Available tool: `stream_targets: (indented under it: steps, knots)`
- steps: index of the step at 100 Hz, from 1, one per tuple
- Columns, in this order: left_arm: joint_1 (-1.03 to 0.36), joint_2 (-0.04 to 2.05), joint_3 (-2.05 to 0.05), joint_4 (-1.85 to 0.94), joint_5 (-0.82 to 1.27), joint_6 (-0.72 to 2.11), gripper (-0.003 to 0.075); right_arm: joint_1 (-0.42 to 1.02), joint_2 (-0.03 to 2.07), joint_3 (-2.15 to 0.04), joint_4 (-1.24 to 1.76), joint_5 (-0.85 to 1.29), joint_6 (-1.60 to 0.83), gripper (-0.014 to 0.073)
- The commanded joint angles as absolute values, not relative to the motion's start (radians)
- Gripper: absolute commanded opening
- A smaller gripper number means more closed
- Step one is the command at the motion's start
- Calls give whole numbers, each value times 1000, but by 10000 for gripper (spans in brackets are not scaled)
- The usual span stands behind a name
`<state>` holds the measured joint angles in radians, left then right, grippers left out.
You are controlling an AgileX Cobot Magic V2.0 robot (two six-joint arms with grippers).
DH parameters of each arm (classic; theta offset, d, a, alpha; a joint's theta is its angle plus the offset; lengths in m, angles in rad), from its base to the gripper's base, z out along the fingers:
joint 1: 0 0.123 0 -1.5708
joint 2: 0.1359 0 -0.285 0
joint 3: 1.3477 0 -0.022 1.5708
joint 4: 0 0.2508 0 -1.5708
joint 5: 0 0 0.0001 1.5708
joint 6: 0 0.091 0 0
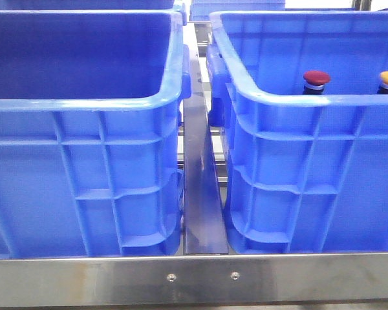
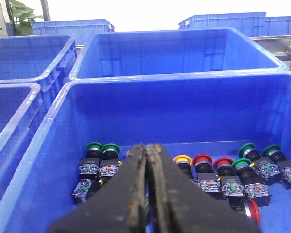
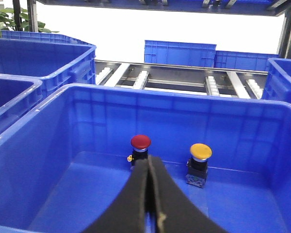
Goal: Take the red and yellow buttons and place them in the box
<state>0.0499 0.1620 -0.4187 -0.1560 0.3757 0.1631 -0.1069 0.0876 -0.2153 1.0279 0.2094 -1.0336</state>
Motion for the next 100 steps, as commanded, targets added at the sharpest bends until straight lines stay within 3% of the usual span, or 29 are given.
stream_targets:
  steps: [1, 29, 42, 80, 100]
  knots:
    - [51, 174, -441, -167, 293, 154, -20, -112, 96, -240, 1051, 175, -1045, -103]
    - [34, 178, -357, -125, 163, 148, -20, -112, 96, -240, 1051, 176, -1045, -103]
    - [-5, 171, -263, 35, 55, -85, -20, -112, 96, -240, 1051, 176, -1045, -103]
    - [17, -37, 24, 48, -59, -110, -20, -112, 96, -240, 1051, 176, -1045, -103]
    - [25, -35, 19, 35, 11, -106, -20, -112, 96, -240, 1051, 175, -1045, -103]
